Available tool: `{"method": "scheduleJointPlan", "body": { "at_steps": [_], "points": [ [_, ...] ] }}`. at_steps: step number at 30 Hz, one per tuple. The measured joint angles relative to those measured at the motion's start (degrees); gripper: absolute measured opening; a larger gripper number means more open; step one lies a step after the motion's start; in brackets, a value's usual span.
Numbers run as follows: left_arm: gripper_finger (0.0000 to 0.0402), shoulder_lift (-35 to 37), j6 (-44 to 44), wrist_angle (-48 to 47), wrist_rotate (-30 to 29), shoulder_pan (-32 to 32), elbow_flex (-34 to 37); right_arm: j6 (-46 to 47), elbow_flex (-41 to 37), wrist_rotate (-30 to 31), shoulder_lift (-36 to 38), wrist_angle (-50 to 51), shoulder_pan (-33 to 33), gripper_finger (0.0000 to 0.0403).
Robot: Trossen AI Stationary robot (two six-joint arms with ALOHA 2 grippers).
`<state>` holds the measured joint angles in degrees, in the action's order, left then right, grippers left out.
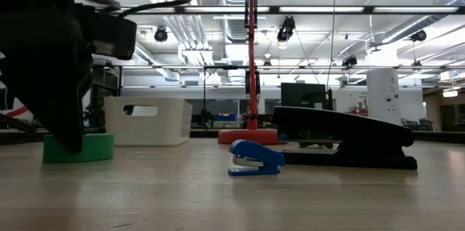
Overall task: Pick and place Stapler, Stapler remover, tape
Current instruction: Put the green tape into the bottom white bin
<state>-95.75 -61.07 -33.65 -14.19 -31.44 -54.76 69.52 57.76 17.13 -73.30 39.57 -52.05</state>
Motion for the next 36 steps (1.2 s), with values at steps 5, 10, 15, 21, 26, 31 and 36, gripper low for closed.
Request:
{"method": "scheduleJointPlan", "body": {
  "at_steps": [5,10,15,21,26,31,36],
  "points": [
    [0.0173,-0.1,5.0,1.8,-2.4,0.1,0.6,-2.5,0.0,1.6,0.0,0.0,0.3,0.0077],
    [0.0132,-0.1,7.9,4.2,-3.1,0.2,0.6,-3.4,0.0,5.2,0.0,-0.1,0.5,0.0077],
    [0.0073,-0.1,7.6,4.9,-3.1,0.2,1.3,-5.7,0.0,6.0,0.0,-0.1,0.6,0.0077],
    [0.0041,0.0,12.8,6.7,-5.1,0.5,1.6,-7.5,0.0,10.0,0.0,-0.1,0.6,0.0077],
    [0.0057,0.0,20.1,14.2,-8.0,0.5,1.4,-10.6,0.0,12.6,0.0,-1.1,0.6,0.0077],
    [0.0049,0.0,32.8,29.4,-10.1,0.7,1.4,-17.3,0.0,19.0,0.0,-4.5,0.6,0.0077],
    [0.0041,0.0,50.4,50.3,-10.3,1.0,1.4,-26.3,-0.2,29.4,0.0,-9.1,0.6,0.0077]
  ]
}}
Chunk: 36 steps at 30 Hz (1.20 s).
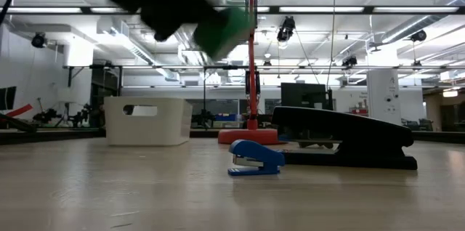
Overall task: Pick and place Stapler, Stapler remover, tape
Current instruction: Put the green tape into the bottom white bin
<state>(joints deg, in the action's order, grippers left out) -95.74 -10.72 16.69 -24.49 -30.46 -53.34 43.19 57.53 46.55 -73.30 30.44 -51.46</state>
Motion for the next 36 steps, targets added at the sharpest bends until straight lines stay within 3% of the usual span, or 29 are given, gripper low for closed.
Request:
{"method": "scheduleJointPlan", "body": {
  "at_steps": [3,8,14,18,27,32,36],
  "points": [
    [0.0052,0.3,9.2,11.2,1.8,0.6,0.0,-6.8,-0.6,8.0,0.0,-5.5,0.0,0.0077],
    [0.0063,1.3,16.6,22.6,7.2,2.3,-0.6,-20.1,-2.9,12.2,0.0,-18.0,0.7,0.0082],
    [0.0043,2.2,18.3,28.9,22.5,6.4,-3.6,-33.7,-7.6,13.9,0.0,-36.1,2.7,0.0114],
    [0.0052,2.3,18.4,30.3,29.1,8.6,-5.6,-38.5,-10.2,10.7,0.0,-45.9,4.2,0.0149],
    [0.005,2.3,18.5,29.4,29.5,9.0,-5.4,-39.4,-12.2,4.0,0.0,-52.7,7.7,0.0208],
    [0.0049,2.0,18.6,29.2,28.1,9.0,-5.4,-38.9,-12.3,-3.8,0.0,-54.0,10.5,0.0216],
    [0.0059,1.9,18.6,28.3,27.2,9.0,-5.4,-39.0,-12.3,-6.1,-0.6,-56.4,11.3,0.0215]
  ]
}}
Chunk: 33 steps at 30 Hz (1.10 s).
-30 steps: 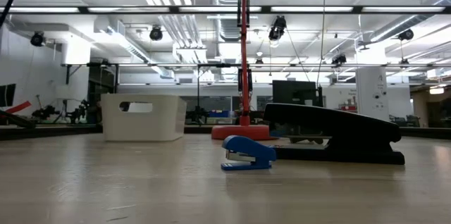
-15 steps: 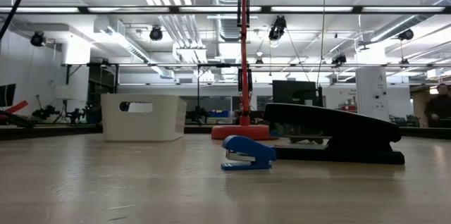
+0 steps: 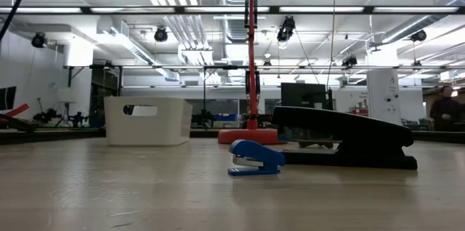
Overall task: Pick and place Stapler, Stapler remover, tape
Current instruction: Put the green tape into the bottom white bin
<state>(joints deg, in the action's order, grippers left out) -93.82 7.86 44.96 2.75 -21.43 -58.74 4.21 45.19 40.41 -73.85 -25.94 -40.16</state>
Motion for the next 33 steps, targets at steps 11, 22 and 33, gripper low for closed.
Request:
{"method": "scheduleJointPlan", "body": {
  "at_steps": [11,22,33],
  "points": [
    [0.0052,0.0,0.0,0.0,-0.8,0.0,0.0,-7.3,1.8,0.1,-7.3,-7.1,2.1,0.0214],
    [0.0053,0.0,-0.1,-0.5,-0.9,0.0,0.0,-9.8,3.1,0.2,-7.2,-8.0,2.9,0.0199],
    [0.0061,0.0,-0.1,-0.6,-1.3,0.0,0.0,-10.6,3.1,-0.1,-7.2,-7.7,3.7,0.0101]
  ]
}}
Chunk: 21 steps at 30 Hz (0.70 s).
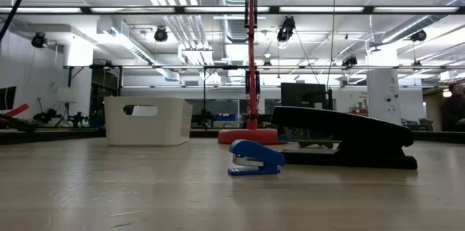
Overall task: Pick and place Stapler, Stapler remover, tape
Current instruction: Put the green tape into the bottom white bin
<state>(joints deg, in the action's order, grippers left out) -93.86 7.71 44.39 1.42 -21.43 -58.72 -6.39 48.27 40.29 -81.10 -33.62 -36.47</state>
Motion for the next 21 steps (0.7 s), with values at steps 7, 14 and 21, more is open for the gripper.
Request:
{"method": "scheduleJointPlan", "body": {
  "at_steps": [7,14,21],
  "points": [
    [0.0062,0.0,-0.1,-0.5,-0.5,0.0,0.0,-1.8,0.0,0.2,0.0,0.5,0.1,0.0041],
    [0.0063,0.0,-0.3,-1.0,-1.3,0.0,0.0,-1.7,0.0,0.4,0.9,1.8,-0.1,0.0051],
    [0.0117,-0.1,-0.7,-2.2,-3.1,0.0,0.0,3.9,0.2,-0.1,6.2,11.2,-0.5,0.0048]
  ]
}}
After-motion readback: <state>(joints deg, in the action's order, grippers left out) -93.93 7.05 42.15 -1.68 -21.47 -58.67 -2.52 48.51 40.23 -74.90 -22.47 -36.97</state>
